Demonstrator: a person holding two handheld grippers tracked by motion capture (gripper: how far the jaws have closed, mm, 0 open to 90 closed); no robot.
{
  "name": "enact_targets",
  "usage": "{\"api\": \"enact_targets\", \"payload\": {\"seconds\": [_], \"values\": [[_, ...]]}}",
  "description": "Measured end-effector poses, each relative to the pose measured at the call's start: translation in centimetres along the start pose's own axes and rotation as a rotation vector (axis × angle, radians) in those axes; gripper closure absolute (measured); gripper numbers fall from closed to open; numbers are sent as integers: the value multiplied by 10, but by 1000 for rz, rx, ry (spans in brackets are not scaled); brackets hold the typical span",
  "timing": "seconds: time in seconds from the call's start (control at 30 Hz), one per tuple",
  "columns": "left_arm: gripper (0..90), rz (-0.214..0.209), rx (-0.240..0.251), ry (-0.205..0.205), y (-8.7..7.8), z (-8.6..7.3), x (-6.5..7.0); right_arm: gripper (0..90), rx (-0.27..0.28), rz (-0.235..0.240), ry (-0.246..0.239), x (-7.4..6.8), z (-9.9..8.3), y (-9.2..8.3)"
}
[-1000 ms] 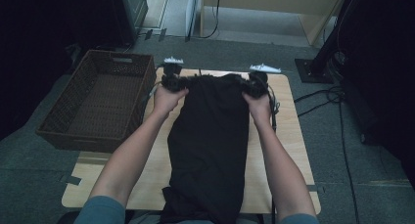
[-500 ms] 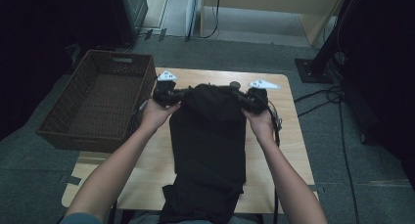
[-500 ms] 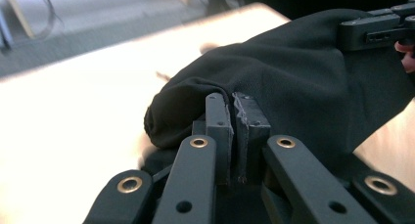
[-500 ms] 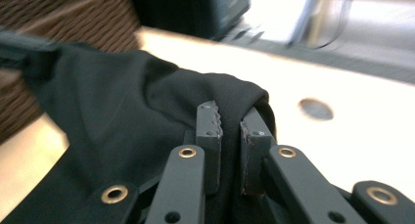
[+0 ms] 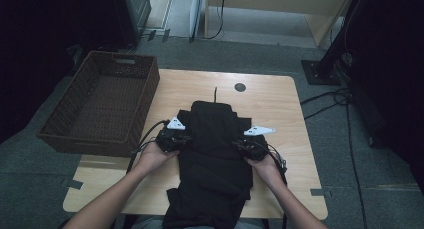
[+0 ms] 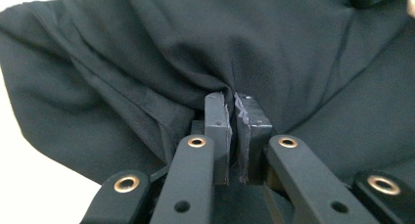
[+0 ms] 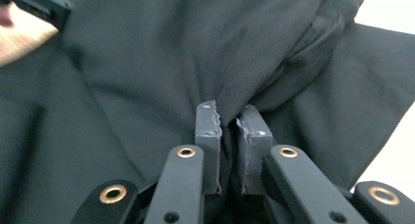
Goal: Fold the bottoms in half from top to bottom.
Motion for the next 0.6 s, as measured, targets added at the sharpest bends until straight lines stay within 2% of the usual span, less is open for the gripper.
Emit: {"api": "enact_targets", "payload": {"seconds": [0.13, 0.27, 0.33, 0.4, 0.53, 0.6], "values": [[846, 1, 13, -49, 13, 6, -11, 814, 1, -32, -11, 9, 3, 11], [843, 43, 38, -105, 25, 21, -30, 816, 31, -70, 6, 26, 18, 27], [842, 67, 45, -130, 29, 27, -39, 816, 43, -79, 35, 35, 27, 37], [842, 94, 51, -152, 34, 34, -50, 814, 54, -91, 33, 41, 37, 47], [836, 135, 43, -186, 41, 48, -68, 813, 62, -106, 47, 53, 55, 65], [833, 150, 44, -190, 45, 54, -77, 812, 60, -115, 40, 59, 63, 72]]}}
Point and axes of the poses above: each handheld gripper's, and its own axes: y roughly forward along the jaws, z roughly out of its top, x roughly to its right, the point moved 2 cm from there along y, roughly forward along the jaws
